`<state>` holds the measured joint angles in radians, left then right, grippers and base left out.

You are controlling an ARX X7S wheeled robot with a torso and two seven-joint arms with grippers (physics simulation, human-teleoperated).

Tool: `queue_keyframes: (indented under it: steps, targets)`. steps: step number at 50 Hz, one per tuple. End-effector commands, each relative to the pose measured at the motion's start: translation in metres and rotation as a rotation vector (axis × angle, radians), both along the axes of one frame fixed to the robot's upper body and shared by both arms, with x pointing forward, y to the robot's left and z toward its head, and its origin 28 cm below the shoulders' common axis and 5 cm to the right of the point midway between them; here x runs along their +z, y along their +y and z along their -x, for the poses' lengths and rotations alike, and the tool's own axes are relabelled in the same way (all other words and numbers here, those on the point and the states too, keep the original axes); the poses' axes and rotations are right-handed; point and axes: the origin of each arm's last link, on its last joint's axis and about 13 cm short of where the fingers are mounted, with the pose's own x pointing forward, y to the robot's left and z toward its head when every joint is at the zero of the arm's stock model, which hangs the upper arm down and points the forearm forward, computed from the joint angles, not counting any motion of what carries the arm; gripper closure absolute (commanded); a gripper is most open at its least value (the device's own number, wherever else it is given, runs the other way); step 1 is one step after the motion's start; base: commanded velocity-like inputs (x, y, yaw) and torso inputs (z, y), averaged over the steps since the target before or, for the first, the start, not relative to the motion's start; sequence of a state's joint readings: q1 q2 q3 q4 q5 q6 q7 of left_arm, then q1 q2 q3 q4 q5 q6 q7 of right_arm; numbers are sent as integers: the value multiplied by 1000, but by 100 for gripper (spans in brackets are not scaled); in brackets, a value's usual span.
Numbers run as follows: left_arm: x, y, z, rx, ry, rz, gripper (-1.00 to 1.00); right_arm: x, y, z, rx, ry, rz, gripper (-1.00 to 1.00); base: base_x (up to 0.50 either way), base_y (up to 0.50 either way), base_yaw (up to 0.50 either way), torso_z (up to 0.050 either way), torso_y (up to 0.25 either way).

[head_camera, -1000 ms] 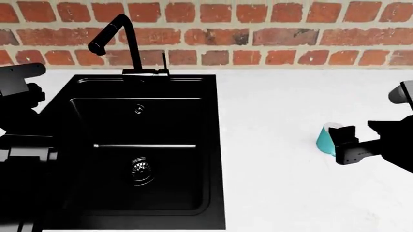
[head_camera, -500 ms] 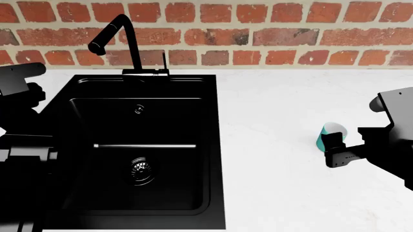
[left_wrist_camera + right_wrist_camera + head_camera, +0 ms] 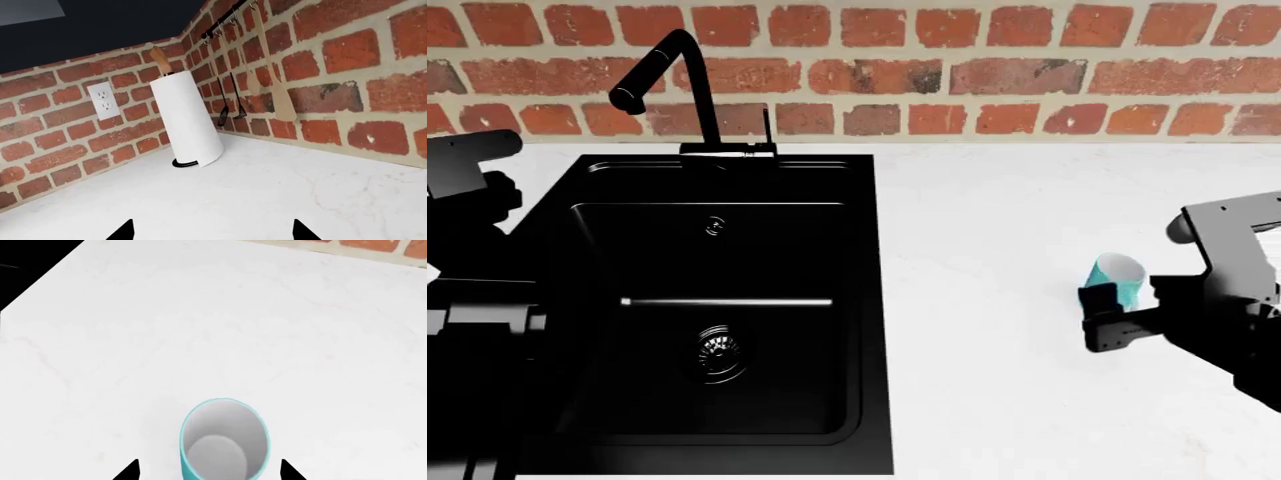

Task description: A wet mug is on the counter and needs to be dried. Pick it up and place it upside down in the open cabinet.

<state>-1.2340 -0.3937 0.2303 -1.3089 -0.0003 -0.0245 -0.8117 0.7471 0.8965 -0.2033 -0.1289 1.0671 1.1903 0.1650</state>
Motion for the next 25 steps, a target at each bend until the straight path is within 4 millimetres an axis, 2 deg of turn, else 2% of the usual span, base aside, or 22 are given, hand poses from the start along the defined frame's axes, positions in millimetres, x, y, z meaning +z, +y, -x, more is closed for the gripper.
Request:
queue_keyframes:
  steps: [1,6,7,25]
  targets:
    - [0,0,0,-1,0,1,-100,-8,0,-4,-4,22,-21,-100,0,0,0,0,0]
    - [0,0,0,-1,-3,2,-100,-10,1,-4,-5,31,-29,-100,0,0,0,0,0]
    - [1,0,0,-1,-4,3,-100,-11,2,-5,-5,30,-19,100,0,0,0,0,0]
    - [0,-2,-1,-24,-9,6,-100,-6,3,-1,-33,-43,46,100,0,0,0,0,0]
